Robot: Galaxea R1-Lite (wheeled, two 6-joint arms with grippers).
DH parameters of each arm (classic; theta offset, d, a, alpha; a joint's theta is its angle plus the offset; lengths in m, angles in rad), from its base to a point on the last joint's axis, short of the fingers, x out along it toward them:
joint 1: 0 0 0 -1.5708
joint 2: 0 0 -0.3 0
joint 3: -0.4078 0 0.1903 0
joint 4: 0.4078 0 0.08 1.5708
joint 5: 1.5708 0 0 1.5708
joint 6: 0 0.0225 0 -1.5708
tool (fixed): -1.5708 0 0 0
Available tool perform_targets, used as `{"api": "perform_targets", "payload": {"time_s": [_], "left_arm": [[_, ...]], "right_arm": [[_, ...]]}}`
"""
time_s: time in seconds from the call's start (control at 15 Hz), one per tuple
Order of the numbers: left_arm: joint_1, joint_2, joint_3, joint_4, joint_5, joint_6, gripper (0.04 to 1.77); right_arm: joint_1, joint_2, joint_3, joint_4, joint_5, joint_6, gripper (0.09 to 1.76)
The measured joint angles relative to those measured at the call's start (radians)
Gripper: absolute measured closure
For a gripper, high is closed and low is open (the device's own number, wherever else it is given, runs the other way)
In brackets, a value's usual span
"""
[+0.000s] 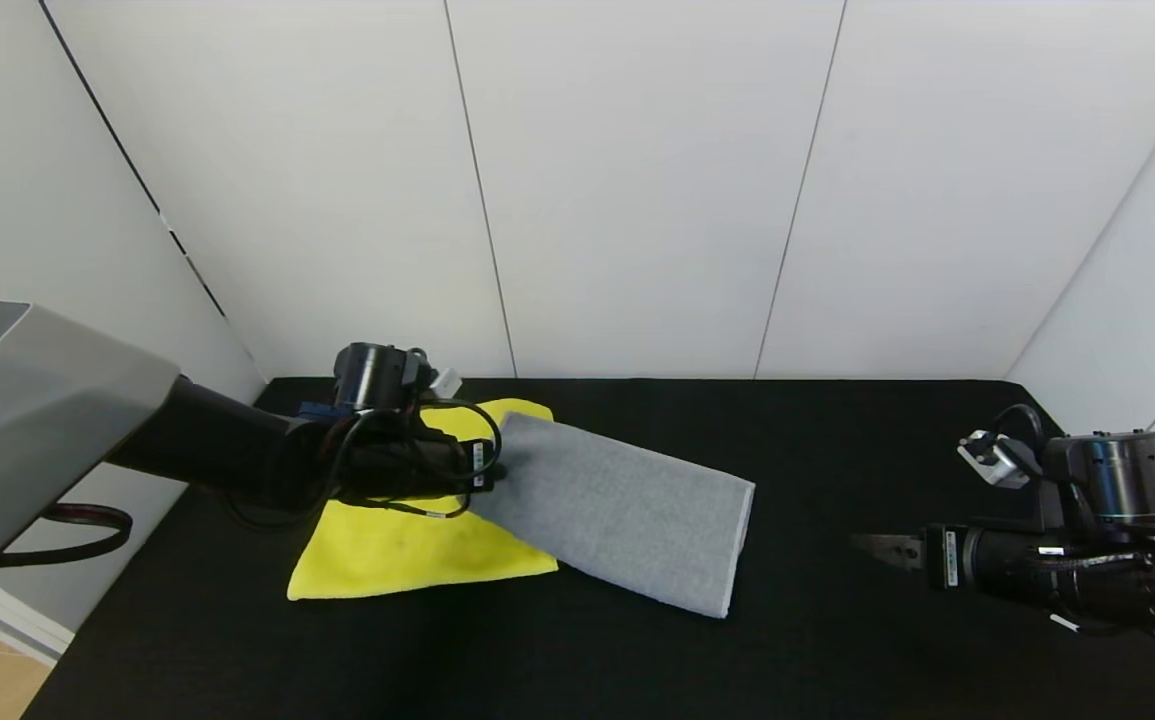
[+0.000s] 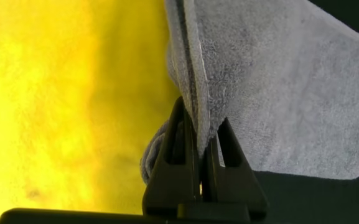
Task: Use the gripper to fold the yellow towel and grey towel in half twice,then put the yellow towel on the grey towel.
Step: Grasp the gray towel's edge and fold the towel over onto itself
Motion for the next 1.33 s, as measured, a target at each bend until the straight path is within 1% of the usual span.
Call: {"api": "perform_targets", "payload": {"time_s": [0.13, 0.2, 0.4, 0.53, 0.87, 1.0, 1.13, 1.33], "left_arm": [[-0.054, -0.007, -0.025, 0.033, 0.031, 0.008, 1.65], [-0.090, -0.010, -0.034, 0.040, 0.063, 0.022, 1.65], [-0.200, -0.016, -0.051, 0.044, 0.187, 0.061, 1.65], [-0.275, -0.019, -0.060, 0.044, 0.253, 0.089, 1.65], [-0.413, -0.014, -0.067, 0.043, 0.358, 0.138, 1.65], [-0.456, -0.004, -0.069, 0.040, 0.385, 0.156, 1.65], [-0.493, 0.016, -0.074, 0.036, 0.401, 0.169, 1.65], [-0.521, 0.063, -0.108, 0.030, 0.441, 0.175, 1.65]], "right_arm": [[0.001, 0.000, 0.001, 0.001, 0.000, 0.000, 0.14], [0.001, 0.000, 0.001, 0.000, 0.000, 0.000, 0.14], [0.002, 0.000, 0.003, 0.001, 0.000, 0.000, 0.14], [0.002, -0.001, 0.003, 0.001, 0.000, 0.000, 0.14], [0.001, -0.002, 0.005, -0.004, 0.000, 0.000, 0.14], [-0.002, -0.002, 0.005, -0.005, 0.000, 0.000, 0.14], [-0.008, -0.003, 0.004, -0.005, 0.000, 0.000, 0.14], [-0.019, -0.001, 0.000, -0.006, 0.000, 0.000, 0.14]]}}
